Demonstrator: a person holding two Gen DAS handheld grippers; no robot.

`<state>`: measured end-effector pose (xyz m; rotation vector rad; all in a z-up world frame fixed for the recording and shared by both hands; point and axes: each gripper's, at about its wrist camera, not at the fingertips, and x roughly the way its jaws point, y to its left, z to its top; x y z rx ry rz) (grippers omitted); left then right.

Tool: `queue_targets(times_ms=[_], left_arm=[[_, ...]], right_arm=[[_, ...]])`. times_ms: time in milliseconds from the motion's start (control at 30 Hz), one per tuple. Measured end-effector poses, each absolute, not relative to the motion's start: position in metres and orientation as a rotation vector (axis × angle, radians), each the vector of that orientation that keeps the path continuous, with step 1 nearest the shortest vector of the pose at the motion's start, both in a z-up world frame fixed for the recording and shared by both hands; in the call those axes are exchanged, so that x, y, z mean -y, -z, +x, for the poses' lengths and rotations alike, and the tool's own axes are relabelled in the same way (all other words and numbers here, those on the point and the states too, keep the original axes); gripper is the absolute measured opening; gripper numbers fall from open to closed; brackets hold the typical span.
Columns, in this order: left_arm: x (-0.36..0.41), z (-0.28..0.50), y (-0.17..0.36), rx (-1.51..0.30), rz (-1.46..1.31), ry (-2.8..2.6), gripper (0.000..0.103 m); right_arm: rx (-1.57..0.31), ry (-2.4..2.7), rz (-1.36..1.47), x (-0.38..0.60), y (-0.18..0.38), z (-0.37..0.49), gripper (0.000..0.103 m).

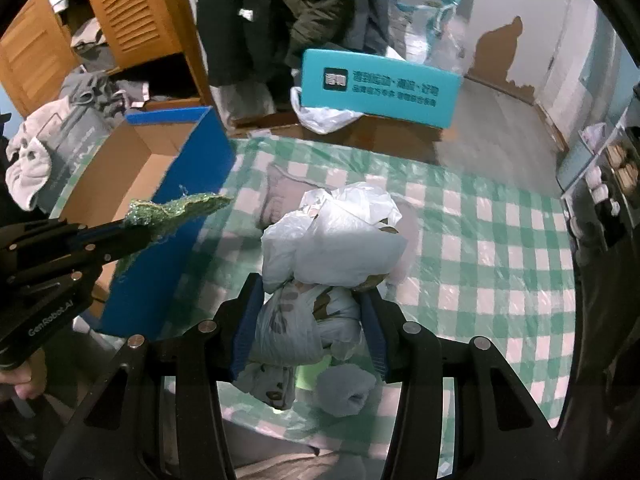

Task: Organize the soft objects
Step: 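Carry the scrubber pad and white bundle with both grippers over the box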

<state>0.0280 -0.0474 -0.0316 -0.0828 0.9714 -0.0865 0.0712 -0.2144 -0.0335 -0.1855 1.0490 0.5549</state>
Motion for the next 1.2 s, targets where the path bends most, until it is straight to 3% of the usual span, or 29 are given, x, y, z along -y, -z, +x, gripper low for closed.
queue_targets(times_ms=[1200], left_arm=[[-0.065,-0.004,0.011,-0.883,-0.203,-0.084,0.005]], right_arm=[[-1.008,-0.729,-0.309,0.072,0.009,0.065,0.047]])
